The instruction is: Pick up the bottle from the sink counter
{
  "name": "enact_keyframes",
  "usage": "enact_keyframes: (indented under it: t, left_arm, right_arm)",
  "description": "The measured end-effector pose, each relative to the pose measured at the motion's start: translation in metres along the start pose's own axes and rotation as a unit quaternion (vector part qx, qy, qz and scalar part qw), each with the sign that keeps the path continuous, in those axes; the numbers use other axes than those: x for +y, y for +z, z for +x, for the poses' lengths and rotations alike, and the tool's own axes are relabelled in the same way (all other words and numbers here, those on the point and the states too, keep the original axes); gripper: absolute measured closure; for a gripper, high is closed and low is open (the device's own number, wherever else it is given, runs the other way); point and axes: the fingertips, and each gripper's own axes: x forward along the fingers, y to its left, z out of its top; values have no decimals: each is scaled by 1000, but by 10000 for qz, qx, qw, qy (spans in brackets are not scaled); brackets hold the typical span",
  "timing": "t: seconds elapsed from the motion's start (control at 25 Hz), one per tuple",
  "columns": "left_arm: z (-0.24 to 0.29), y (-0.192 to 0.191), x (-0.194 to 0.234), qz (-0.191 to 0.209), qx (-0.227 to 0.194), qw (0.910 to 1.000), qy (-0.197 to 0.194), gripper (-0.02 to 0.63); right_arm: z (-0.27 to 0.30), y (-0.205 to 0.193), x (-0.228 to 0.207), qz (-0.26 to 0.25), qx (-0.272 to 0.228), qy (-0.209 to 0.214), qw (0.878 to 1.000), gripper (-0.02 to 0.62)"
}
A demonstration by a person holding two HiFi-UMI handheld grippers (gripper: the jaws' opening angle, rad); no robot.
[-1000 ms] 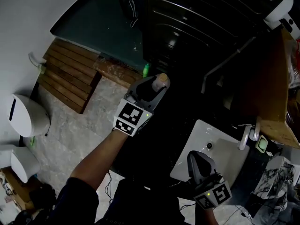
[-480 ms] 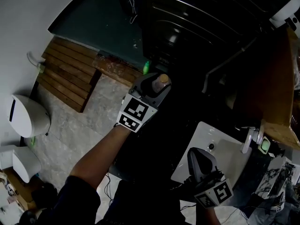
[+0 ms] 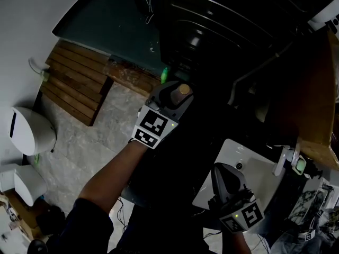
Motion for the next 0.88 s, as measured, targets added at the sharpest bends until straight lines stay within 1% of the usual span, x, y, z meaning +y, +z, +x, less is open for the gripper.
enact_keyframes:
  t: [0.44, 0.64, 0.88]
  left_arm:
    - [9, -5, 3, 18, -38, 10000, 30, 419]
    - [8, -3, 1, 129, -107, 9999, 25, 447]
    - [9, -3, -1, 73, -200, 9998, 26, 463]
  right_arm:
    - [5, -2, -12, 4, 30, -26, 10000, 577]
    - [8, -2, -12, 24, 24, -31, 10000, 577]
    - [10, 1, -15, 39, -15, -78, 10000, 577]
